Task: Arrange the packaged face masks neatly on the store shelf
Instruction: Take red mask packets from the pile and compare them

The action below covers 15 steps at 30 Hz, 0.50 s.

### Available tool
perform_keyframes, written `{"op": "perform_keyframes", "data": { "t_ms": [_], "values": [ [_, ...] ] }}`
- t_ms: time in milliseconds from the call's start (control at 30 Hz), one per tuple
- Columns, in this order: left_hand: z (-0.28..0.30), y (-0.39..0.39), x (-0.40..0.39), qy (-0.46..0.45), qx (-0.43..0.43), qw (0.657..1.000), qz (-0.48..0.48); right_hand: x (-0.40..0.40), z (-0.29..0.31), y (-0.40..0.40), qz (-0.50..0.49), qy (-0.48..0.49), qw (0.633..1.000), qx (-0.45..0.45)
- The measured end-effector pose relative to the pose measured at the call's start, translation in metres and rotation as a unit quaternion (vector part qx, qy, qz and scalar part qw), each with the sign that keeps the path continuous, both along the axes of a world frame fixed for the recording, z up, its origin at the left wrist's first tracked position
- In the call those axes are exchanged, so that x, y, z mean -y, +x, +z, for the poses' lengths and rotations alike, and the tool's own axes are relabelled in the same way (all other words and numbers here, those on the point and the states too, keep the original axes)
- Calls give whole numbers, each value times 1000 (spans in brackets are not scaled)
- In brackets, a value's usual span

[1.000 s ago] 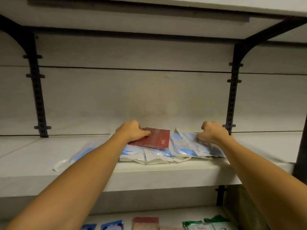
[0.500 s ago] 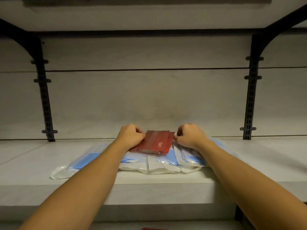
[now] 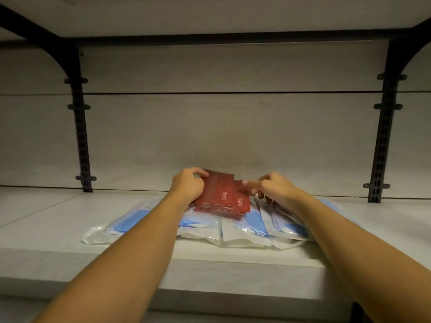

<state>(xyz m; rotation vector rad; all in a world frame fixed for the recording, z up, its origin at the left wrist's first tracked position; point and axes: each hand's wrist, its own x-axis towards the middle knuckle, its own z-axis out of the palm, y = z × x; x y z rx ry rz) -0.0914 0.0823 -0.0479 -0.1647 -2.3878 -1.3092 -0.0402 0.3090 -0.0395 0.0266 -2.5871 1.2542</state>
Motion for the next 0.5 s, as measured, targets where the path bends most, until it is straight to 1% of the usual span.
{"op": "perform_keyframes", "data": {
  "t_ms": [100,300,367,500],
  "values": [
    [1,6,-1,24,-3,1000,7,-1,-1,4,0,-2,1000,19],
    [4,14,1,43,53,998,5,3,2,12,23,-21,998,58],
    [5,18,0,41,64,997,-2,4,2,12,32,-26,998,55],
    [8,21,0,40,75,996,-19,1,4,7,6,-65,997,28]
  ]
}}
